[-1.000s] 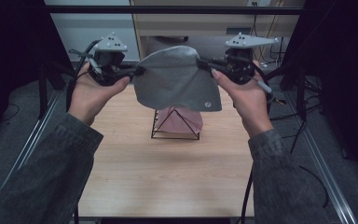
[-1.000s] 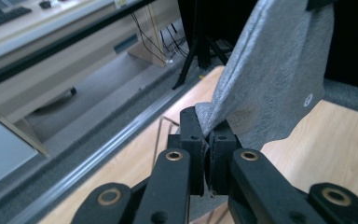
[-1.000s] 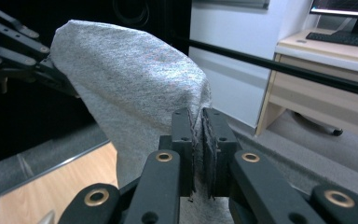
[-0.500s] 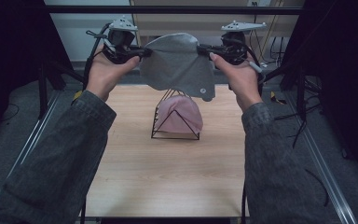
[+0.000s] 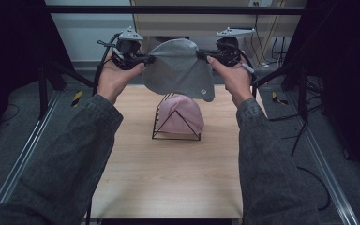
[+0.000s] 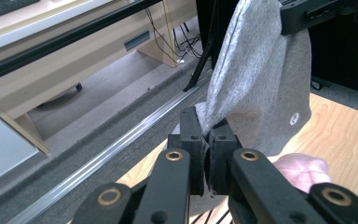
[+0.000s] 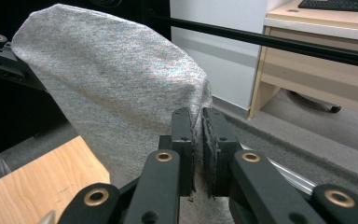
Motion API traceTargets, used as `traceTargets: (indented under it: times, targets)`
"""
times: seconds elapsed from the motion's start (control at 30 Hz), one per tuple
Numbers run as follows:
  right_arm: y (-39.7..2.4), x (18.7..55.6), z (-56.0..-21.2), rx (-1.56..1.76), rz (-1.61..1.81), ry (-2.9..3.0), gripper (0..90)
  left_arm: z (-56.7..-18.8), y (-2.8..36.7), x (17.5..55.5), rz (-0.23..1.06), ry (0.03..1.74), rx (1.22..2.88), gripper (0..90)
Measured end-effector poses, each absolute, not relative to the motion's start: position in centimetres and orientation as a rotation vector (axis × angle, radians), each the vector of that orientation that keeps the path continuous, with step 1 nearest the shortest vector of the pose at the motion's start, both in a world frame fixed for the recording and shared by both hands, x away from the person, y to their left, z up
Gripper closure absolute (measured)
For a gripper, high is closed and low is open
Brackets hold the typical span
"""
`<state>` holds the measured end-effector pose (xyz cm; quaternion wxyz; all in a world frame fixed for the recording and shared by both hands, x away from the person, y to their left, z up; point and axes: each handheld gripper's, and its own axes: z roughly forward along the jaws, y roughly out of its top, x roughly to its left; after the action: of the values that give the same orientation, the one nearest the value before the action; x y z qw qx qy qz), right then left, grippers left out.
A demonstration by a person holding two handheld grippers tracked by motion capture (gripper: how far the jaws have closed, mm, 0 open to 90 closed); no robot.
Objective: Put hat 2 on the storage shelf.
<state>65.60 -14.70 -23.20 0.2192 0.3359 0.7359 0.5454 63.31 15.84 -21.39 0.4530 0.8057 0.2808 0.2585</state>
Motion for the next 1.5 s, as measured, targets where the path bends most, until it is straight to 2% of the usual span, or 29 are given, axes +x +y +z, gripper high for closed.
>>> traceTargets:
  times: [0.7,1.5]
  targets:
    - [-15.5,65.7,-28.6,1.011,1.425,2.102,84.2,-26.4,15.4,64.2,0.578,0.729,2.048,87.0]
    - [-15.0,64.4,-32.4,1.057,1.362,2.121,84.2,-30.3,15.2,63.7,0.571,0.780,2.079,87.1]
